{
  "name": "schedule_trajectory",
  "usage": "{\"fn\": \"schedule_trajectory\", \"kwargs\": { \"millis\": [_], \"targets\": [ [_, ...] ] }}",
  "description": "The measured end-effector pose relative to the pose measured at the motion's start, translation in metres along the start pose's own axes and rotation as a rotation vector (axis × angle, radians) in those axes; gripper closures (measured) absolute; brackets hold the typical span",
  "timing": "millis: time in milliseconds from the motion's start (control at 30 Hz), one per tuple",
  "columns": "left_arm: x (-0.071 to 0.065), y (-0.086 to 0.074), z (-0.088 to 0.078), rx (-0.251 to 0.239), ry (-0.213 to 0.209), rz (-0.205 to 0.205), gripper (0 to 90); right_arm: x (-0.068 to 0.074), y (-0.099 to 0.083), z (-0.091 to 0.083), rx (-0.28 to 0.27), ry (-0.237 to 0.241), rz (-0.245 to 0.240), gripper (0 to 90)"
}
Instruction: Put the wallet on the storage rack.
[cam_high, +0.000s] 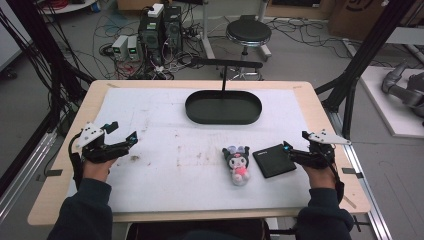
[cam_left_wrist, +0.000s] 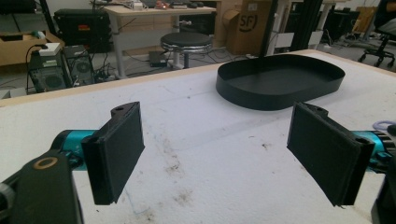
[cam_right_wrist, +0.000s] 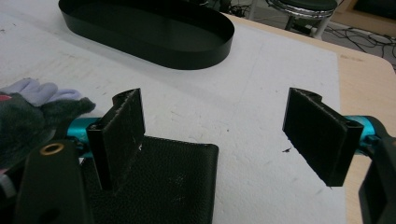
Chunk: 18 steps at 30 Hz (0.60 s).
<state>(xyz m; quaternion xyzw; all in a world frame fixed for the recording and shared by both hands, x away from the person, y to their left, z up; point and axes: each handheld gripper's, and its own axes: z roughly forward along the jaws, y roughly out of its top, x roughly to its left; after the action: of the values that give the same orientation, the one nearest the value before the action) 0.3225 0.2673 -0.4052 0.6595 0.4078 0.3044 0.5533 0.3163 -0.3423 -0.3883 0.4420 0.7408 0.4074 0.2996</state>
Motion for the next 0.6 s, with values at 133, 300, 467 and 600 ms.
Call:
{"fn": "schedule_trajectory", "kwargs": {
  "millis": [133, 300, 467, 600],
  "targets": [
    [0.0000, -0.0006, 0.0004, 0.003, 0.005, -0.003, 18.4, -0.0010, -0.0008, -0.0003, 0.000, 0.010, -0.003, 21.3],
    [0.0005, -0.0015, 0.0014, 0.007, 0.005, -0.002, 18.7, -0.0015, -0.0019, 0.0013, 0.002, 0.036, -0.019, 21.4],
    [0.0009, -0.0013, 0.0011, 0.005, 0.010, -0.003, 18.6, 0.0020, -0.0020, -0.0005, -0.001, 0.056, -0.083, 21.4],
    [0.0021, -0.0007, 0.0013, 0.001, 0.011, 0.001, 18.8, 0.0036, -0.0036, -0.0030, 0.003, 0.073, -0.126, 21.6]
  ]
}}
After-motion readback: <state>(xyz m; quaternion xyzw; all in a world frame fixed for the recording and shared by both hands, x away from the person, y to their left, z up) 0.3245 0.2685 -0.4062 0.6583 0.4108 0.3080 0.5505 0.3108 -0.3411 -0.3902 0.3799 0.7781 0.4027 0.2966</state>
